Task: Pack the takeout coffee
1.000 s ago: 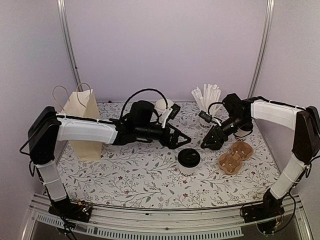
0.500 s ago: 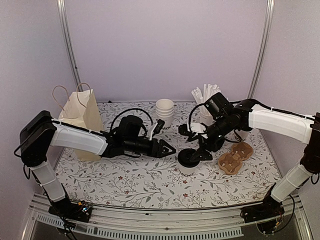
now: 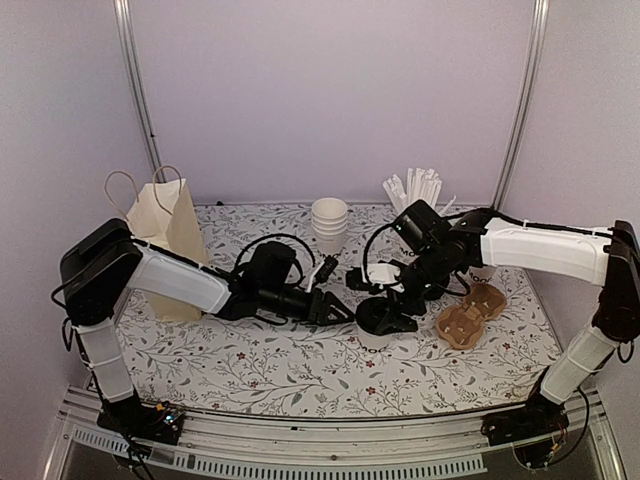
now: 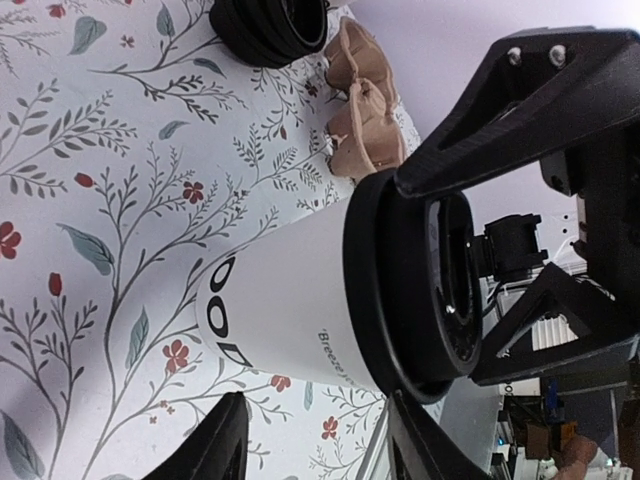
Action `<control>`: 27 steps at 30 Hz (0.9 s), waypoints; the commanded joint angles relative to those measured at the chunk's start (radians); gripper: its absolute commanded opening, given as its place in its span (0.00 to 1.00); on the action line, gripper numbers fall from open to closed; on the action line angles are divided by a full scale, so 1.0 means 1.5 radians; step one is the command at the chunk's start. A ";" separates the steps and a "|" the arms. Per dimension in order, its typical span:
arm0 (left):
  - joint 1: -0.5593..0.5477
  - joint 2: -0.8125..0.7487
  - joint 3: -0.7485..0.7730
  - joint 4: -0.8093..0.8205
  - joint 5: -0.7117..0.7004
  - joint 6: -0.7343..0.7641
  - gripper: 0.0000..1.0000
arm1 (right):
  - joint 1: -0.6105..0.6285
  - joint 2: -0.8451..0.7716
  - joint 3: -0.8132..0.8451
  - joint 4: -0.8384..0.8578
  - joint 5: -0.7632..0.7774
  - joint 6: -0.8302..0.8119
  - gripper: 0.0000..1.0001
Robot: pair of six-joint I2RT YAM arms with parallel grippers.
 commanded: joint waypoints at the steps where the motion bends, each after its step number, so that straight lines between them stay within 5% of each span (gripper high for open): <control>1: 0.008 0.016 0.030 0.021 0.034 -0.002 0.49 | 0.004 0.011 -0.009 -0.010 0.003 -0.008 0.99; 19: 0.014 0.043 0.050 0.005 0.048 -0.002 0.52 | 0.004 0.041 -0.044 0.015 -0.007 0.018 0.87; 27: 0.024 0.084 0.066 -0.142 0.020 0.000 0.47 | 0.023 0.005 -0.094 0.053 0.012 0.030 0.85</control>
